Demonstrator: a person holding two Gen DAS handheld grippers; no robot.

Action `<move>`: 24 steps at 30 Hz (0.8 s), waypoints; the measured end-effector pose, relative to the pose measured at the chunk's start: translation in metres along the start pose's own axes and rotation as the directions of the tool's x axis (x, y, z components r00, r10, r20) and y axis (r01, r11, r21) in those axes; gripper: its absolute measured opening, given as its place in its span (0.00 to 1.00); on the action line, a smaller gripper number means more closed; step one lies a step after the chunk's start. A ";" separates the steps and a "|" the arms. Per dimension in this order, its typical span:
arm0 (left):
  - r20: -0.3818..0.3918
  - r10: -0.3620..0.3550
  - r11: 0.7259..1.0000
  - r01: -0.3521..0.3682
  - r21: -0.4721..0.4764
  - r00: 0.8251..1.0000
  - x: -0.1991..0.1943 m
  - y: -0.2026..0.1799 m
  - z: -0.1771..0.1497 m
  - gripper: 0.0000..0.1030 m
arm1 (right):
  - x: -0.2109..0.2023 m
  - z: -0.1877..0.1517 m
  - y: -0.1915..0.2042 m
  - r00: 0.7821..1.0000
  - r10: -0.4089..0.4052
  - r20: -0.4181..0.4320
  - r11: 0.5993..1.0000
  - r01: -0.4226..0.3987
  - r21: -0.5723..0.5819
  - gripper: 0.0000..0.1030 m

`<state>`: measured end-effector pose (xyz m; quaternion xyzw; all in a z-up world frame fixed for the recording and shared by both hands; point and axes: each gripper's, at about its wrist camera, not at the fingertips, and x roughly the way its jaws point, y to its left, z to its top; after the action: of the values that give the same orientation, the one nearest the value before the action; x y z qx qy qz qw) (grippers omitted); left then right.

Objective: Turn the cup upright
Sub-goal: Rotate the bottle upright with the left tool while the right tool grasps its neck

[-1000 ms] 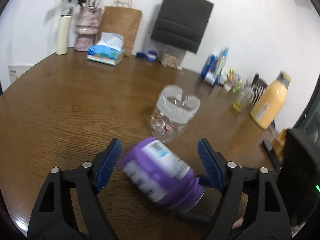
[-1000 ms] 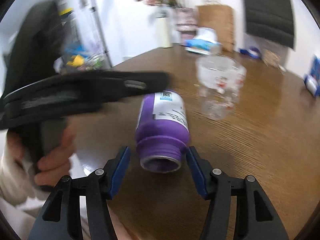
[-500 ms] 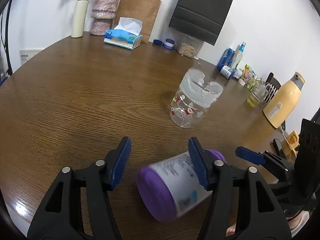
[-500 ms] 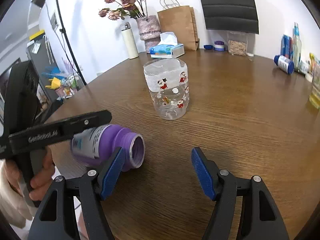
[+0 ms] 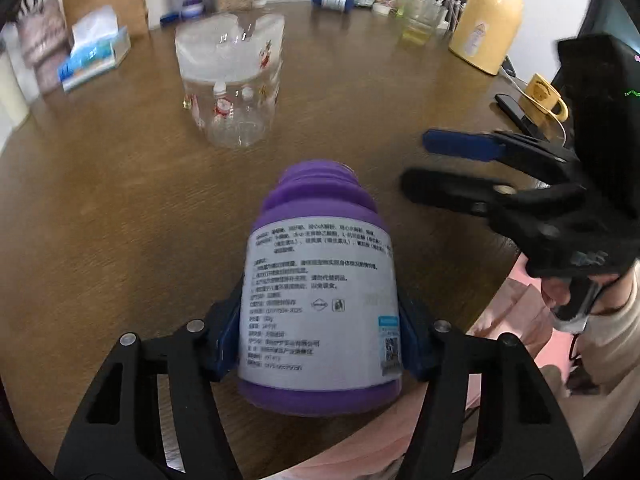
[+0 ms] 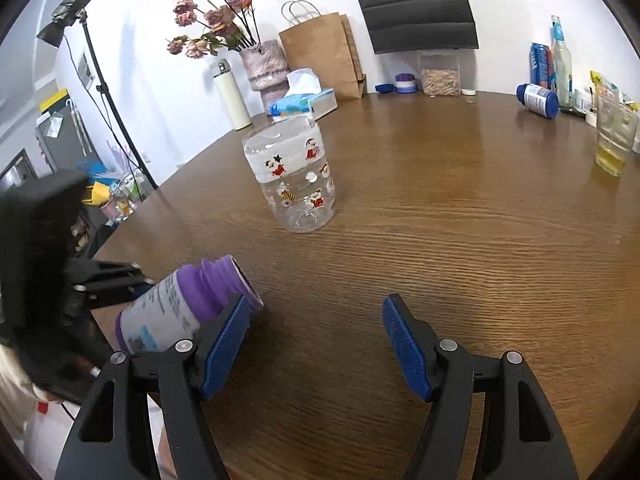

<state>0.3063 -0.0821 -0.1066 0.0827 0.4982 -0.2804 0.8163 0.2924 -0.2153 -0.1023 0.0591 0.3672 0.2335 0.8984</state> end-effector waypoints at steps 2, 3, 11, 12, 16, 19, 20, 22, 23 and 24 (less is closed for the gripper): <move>0.037 0.014 1.000 -0.014 -0.018 0.999 -0.004 0.003 0.003 0.57 | -0.004 0.000 0.001 1.000 0.002 0.009 1.000 -0.002 -0.002 0.72; 0.082 0.024 0.999 -0.021 -0.035 0.996 -0.012 0.007 0.005 0.57 | -0.005 0.001 0.001 1.000 0.002 0.010 1.000 -0.002 -0.004 0.72; 0.542 0.098 0.995 -0.061 -0.085 0.835 -0.085 0.026 0.012 0.57 | -0.034 0.062 0.019 0.951 0.261 0.166 0.965 -0.258 -0.042 0.85; 0.581 0.108 0.994 -0.067 -0.091 0.807 -0.091 0.029 0.015 0.57 | -0.035 0.077 0.025 0.933 0.318 0.170 0.948 -0.314 -0.054 0.85; 0.678 0.129 0.992 -0.086 -0.097 0.724 -0.109 0.040 0.026 0.57 | -0.028 0.133 0.050 0.868 0.473 0.149 0.881 -0.467 -0.081 0.85; 0.707 0.136 0.990 -0.075 -0.117 0.694 -0.113 0.056 0.037 0.57 | -0.014 0.166 0.071 0.854 0.504 0.129 0.863 -0.496 -0.091 0.85; 0.717 0.135 0.990 -0.067 -0.123 0.684 -0.115 0.062 0.037 0.57 | -0.007 0.176 0.076 0.851 0.511 0.116 0.859 -0.503 -0.093 0.85; 0.741 0.129 0.991 -0.053 -0.125 0.659 -0.118 0.073 0.039 0.57 | 0.006 0.191 0.087 0.854 0.513 0.084 0.857 -0.505 -0.101 0.85; 0.750 0.127 0.991 -0.052 -0.123 0.649 -0.122 0.075 0.039 0.57 | 0.011 0.196 0.091 0.855 0.513 0.079 0.857 -0.504 -0.108 0.85; 0.762 0.122 0.992 -0.050 -0.116 0.635 -0.125 0.080 0.041 0.57 | 0.016 0.202 0.096 0.856 0.512 0.074 0.857 -0.503 -0.115 0.85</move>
<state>0.3379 0.0137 0.0093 -0.0548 0.1116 -0.2285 0.9656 0.4052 -0.1095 0.0600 0.1246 0.2813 0.4753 0.8243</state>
